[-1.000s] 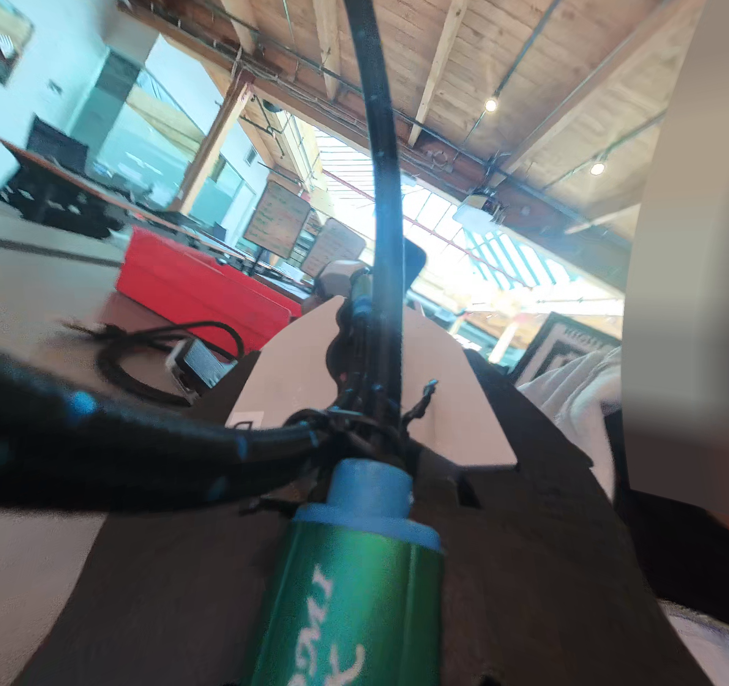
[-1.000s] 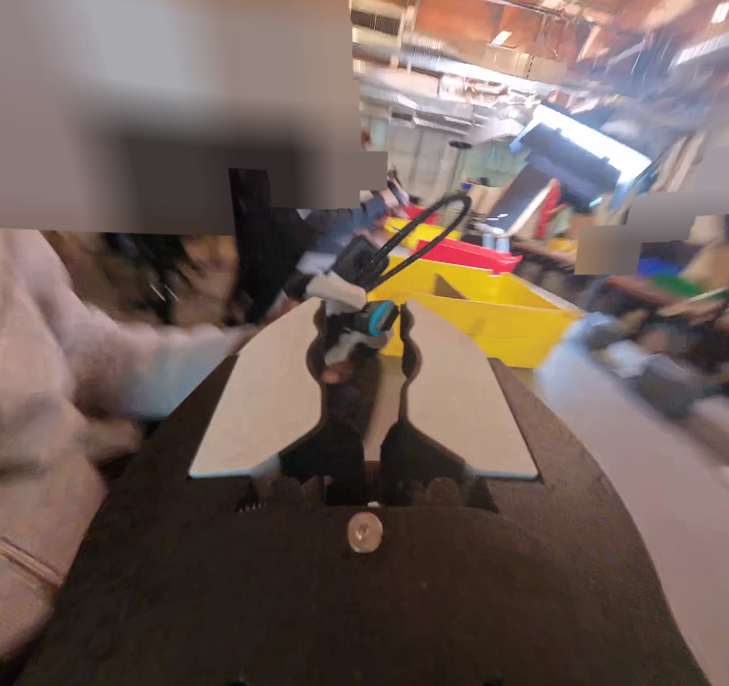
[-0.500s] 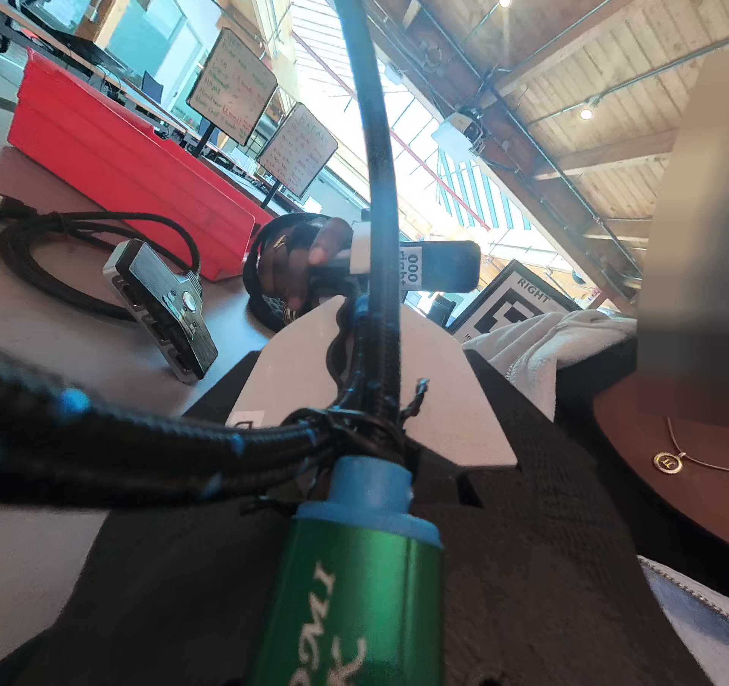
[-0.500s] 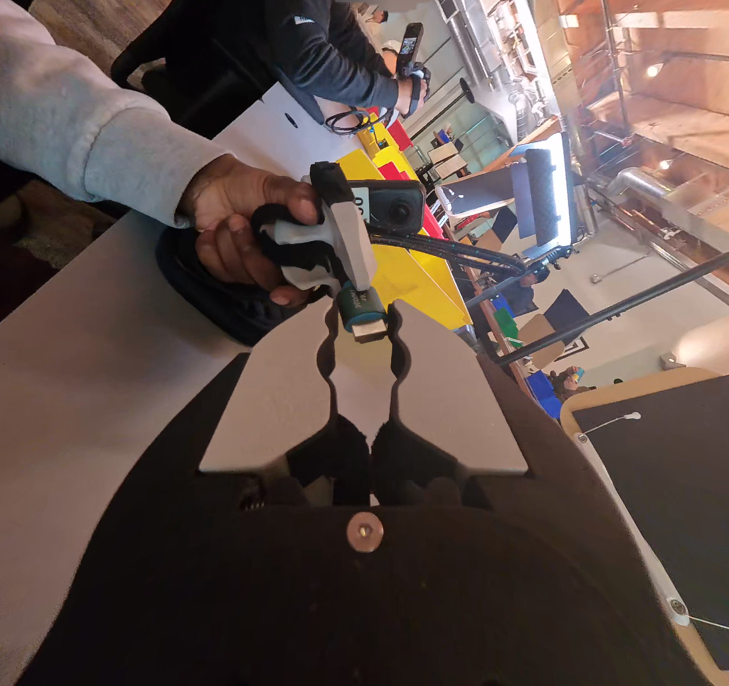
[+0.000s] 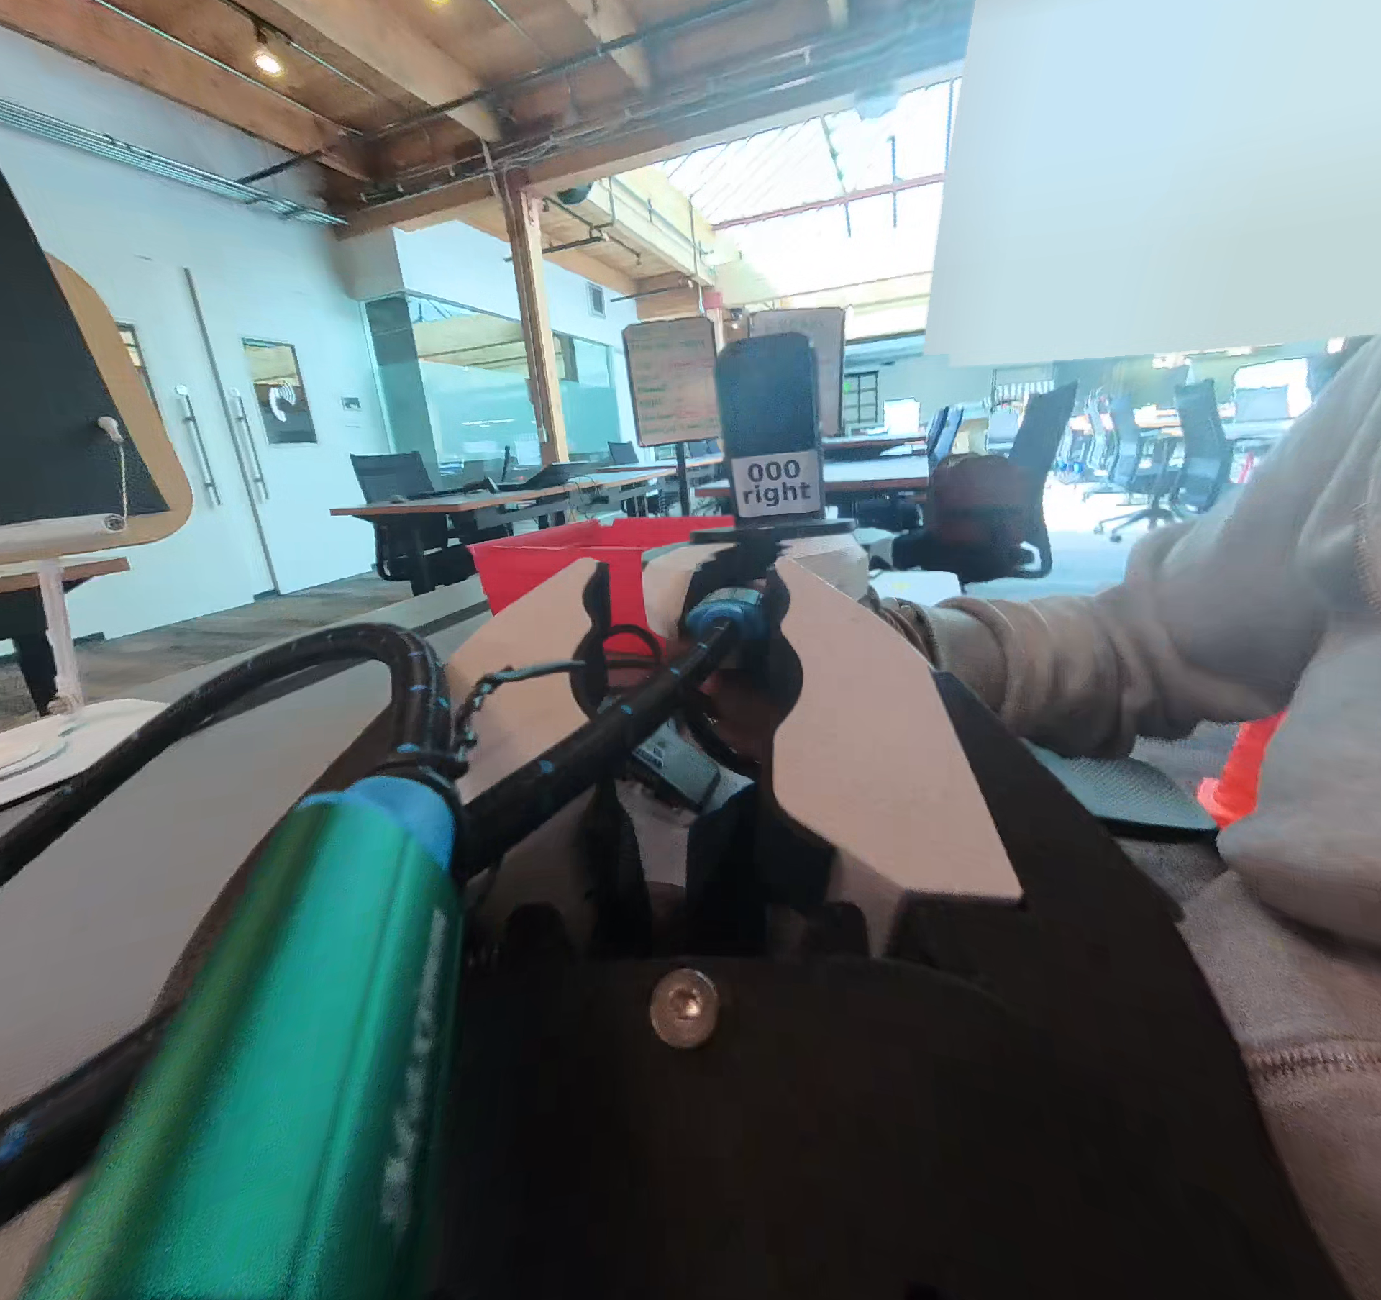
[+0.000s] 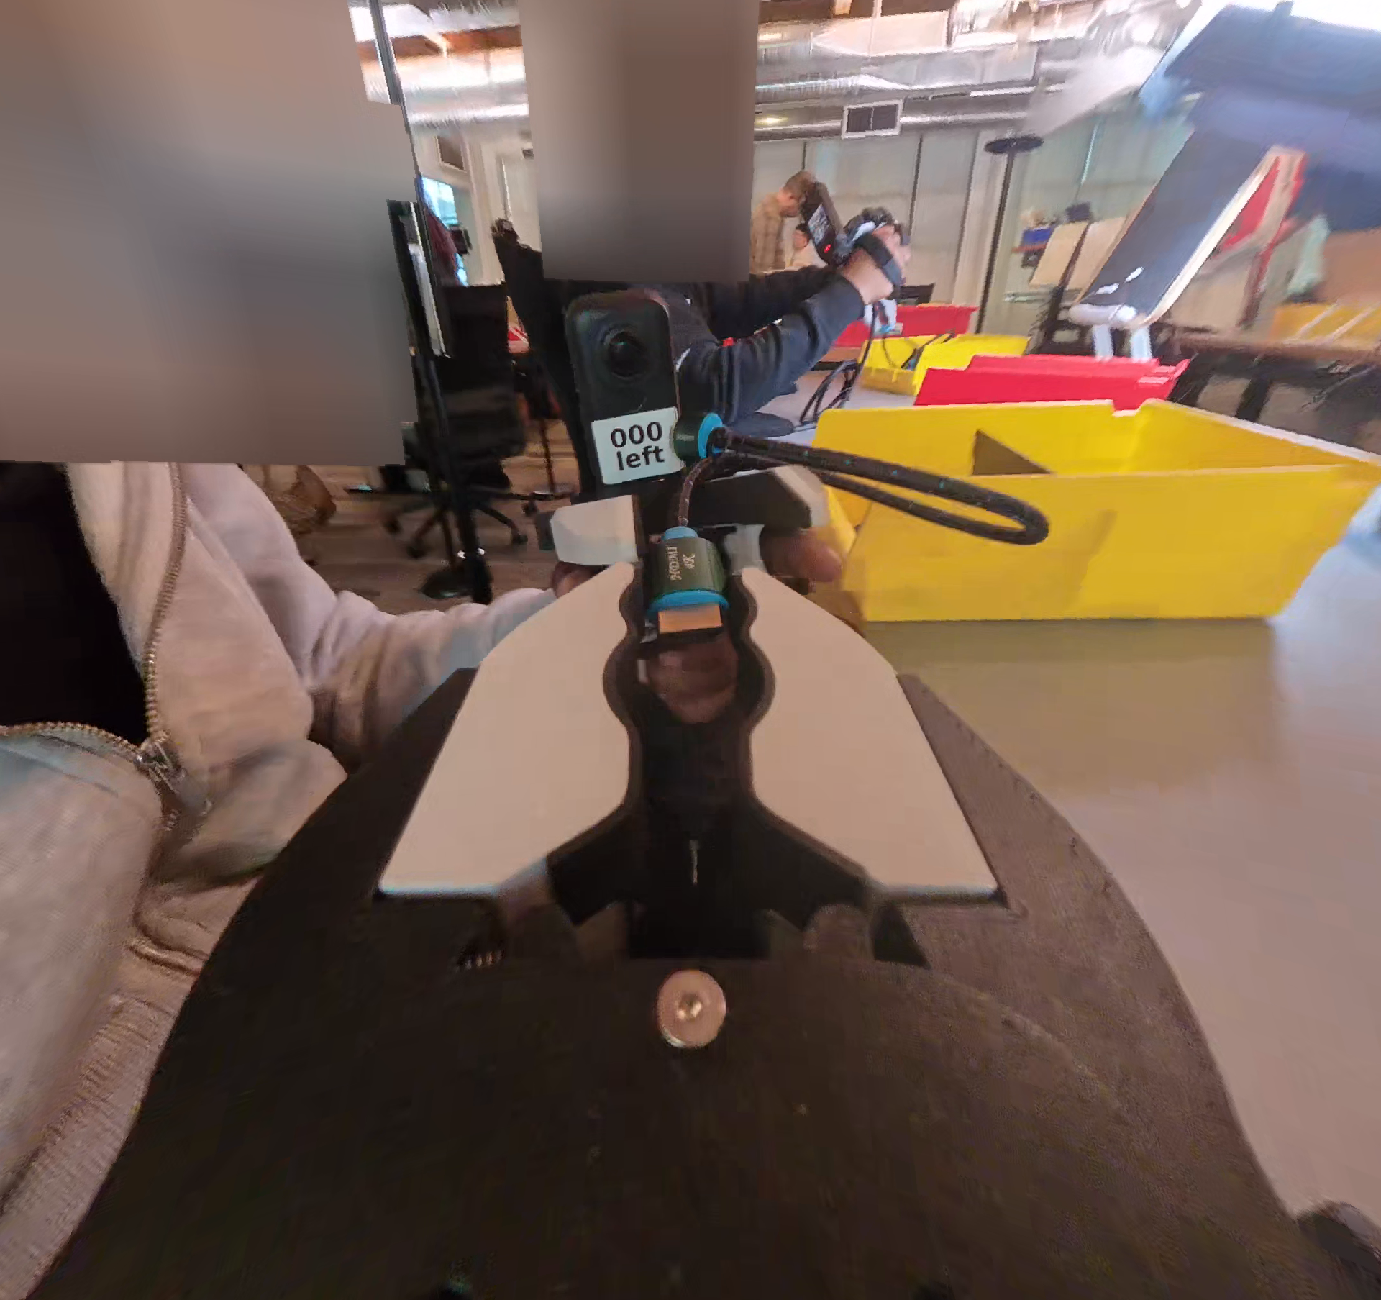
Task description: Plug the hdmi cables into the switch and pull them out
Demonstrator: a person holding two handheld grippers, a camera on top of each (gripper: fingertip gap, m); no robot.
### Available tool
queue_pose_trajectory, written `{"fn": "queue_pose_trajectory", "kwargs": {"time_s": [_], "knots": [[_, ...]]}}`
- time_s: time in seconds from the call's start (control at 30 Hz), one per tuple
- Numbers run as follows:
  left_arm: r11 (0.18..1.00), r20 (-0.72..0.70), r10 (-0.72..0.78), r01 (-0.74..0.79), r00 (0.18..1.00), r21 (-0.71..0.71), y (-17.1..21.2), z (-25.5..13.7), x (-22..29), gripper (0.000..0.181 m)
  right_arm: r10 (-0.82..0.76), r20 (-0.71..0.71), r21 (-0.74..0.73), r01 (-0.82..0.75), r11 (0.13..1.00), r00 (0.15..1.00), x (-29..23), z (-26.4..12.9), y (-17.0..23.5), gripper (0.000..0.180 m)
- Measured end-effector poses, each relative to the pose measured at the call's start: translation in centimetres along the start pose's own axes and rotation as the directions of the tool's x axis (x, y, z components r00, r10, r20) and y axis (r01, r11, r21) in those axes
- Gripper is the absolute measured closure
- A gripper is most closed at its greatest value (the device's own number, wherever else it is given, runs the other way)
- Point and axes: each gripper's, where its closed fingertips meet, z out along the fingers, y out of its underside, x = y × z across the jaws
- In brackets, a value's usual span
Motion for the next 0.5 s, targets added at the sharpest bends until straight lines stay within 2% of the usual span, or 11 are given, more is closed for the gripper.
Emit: {"fn": "queue_pose_trajectory", "kwargs": {"time_s": [0.2, 0.4, 0.5], "knots": [[0.998, -0.079, 0.032, -0.036, 0.996, -0.05, 0.2, -1.0, 0.6, 0.155, 0.144, 0.05, 0.006, -0.145, 0.989, 0.988, 0.2, 0.3, 0.5, 0.159], [0.993, -0.09, 0.045, -0.055, 0.995, -0.105, 1.0, -1.2, 0.6, 0.152, 0.179, 0.056, -0.014, -0.179, 0.984, 0.982, 0.4, 0.1, 0.8, 0.158], [0.993, -0.095, 0.043, -0.053, 0.995, -0.105, 1.0, -1.2, 0.7, 0.16, 0.181, 0.055, -0.018, -0.18, 0.984, 0.982, 0.4, 0.1, 0.7, 0.159]]}}
